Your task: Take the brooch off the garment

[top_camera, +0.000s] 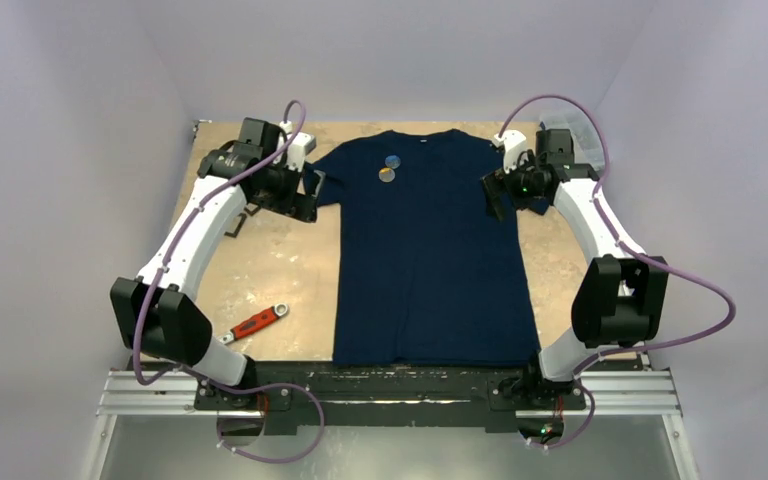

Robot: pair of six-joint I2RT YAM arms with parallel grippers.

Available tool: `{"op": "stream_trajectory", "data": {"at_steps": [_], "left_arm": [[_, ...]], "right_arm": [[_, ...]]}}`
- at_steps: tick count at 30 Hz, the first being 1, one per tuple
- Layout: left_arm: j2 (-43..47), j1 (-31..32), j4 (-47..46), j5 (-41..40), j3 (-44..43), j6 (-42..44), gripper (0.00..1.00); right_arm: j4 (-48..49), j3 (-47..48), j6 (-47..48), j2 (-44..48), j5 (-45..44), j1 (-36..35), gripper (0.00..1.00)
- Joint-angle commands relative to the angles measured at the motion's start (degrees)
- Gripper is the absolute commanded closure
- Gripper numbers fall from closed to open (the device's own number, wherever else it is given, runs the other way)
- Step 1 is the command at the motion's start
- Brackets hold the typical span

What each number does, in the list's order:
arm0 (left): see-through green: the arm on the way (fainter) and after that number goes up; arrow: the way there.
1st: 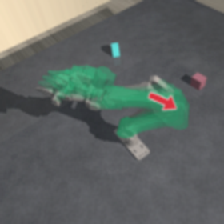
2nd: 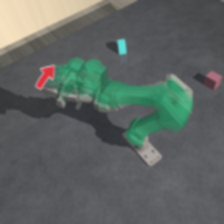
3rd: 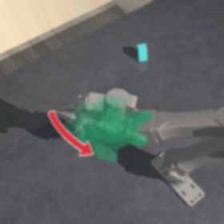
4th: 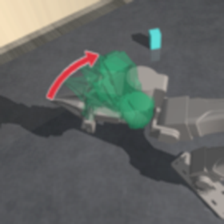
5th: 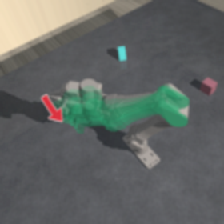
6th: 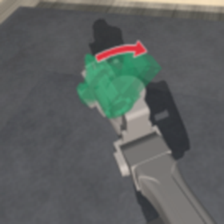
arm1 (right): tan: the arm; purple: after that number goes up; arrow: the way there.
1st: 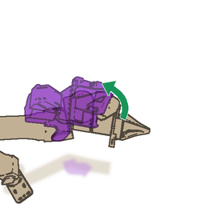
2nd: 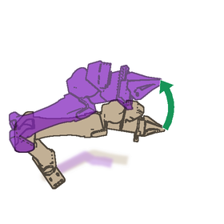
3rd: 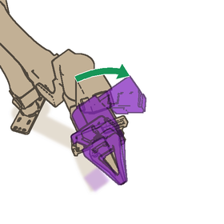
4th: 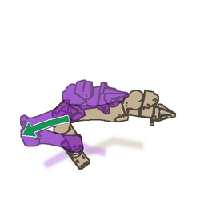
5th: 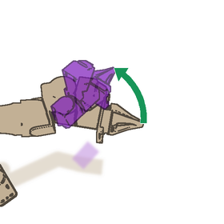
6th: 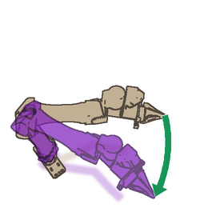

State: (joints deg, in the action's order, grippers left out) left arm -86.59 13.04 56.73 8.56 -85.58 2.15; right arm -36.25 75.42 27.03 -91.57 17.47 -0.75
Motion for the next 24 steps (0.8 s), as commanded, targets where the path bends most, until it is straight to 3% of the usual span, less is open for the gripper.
{"op": "stream_trajectory", "data": {"at_steps": [1,9,15,24], "left_arm": [[-1.92,1.57,-4.28,2.26,-1.35,1.03,0.00],[-9.83,7.64,-6.62,0.59,-7.68,13.59,0.00],[-19.31,15.04,-10.95,-17.29,-11.64,25.64,0.00],[-30.68,19.26,-21.68,-25.92,-11.75,36.38,0.00]], "right_arm": [[-0.57,3.72,0.92,-1.34,-0.02,-0.08,0.01],[-3.55,11.29,3.39,-8.10,-2.03,-0.42,0.01],[-3.32,17.22,4.00,-15.58,-9.78,-2.94,0.01],[-3.90,25.31,2.31,-27.93,-16.61,-4.79,0.01]]}}
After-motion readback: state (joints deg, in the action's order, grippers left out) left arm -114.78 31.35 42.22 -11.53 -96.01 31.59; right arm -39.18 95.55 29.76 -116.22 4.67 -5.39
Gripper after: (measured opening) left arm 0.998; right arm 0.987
